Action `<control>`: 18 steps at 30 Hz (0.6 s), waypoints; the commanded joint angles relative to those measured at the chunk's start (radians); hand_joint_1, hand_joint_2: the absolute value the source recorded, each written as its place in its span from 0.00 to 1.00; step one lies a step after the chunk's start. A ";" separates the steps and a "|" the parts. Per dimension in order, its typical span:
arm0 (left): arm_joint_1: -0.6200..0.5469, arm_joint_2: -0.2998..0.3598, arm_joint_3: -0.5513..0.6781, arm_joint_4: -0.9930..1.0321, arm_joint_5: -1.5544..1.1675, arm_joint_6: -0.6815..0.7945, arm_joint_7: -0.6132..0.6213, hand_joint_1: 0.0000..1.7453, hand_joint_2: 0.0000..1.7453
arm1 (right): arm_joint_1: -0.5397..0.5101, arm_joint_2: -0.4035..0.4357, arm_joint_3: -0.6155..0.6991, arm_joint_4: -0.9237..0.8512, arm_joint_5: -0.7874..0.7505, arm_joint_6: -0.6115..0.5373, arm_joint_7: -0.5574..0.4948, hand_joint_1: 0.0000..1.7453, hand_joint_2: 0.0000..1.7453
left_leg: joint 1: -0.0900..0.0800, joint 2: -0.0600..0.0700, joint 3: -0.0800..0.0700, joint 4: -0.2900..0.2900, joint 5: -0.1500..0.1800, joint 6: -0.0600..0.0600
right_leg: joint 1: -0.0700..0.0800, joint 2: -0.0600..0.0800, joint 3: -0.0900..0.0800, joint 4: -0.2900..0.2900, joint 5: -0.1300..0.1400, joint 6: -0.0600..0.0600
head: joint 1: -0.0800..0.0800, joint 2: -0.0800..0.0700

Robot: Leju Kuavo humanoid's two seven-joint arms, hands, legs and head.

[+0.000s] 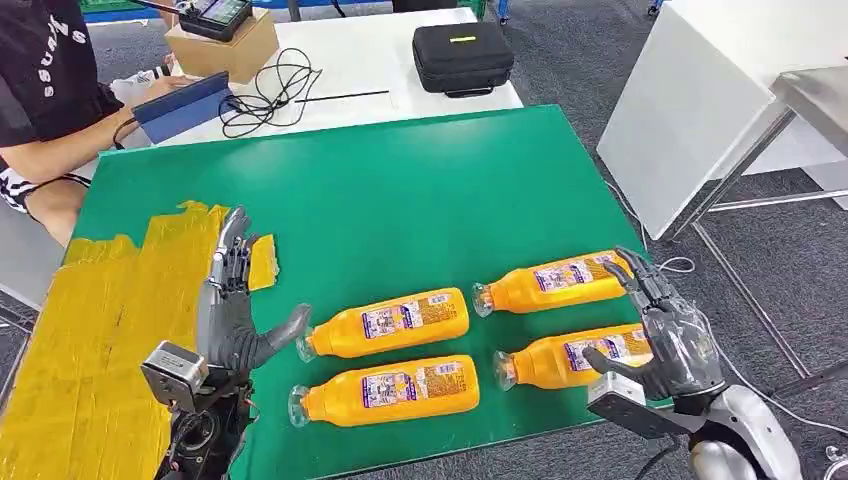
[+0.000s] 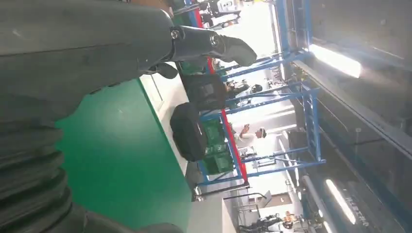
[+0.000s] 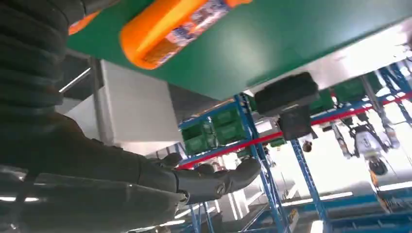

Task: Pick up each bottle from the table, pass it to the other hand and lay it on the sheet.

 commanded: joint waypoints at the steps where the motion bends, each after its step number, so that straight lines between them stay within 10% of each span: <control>1: -0.075 0.003 0.064 0.106 0.031 -0.024 0.015 0.00 1.00 | 0.018 -0.235 -0.167 0.030 -0.012 0.240 0.003 0.00 1.00 | 0.001 0.003 0.003 0.002 -0.003 -0.002 | 0.002 0.001 0.004 0.000 -0.002 -0.002 | 0.000 0.000; 18: -0.110 0.006 0.070 0.193 0.066 -0.042 0.008 0.00 1.00 | -0.077 -0.315 0.002 0.235 0.056 0.367 0.050 0.00 1.00 | 0.000 0.005 0.004 -0.001 -0.001 0.002 | 0.001 0.003 0.005 -0.003 0.002 0.000 | 0.000 0.000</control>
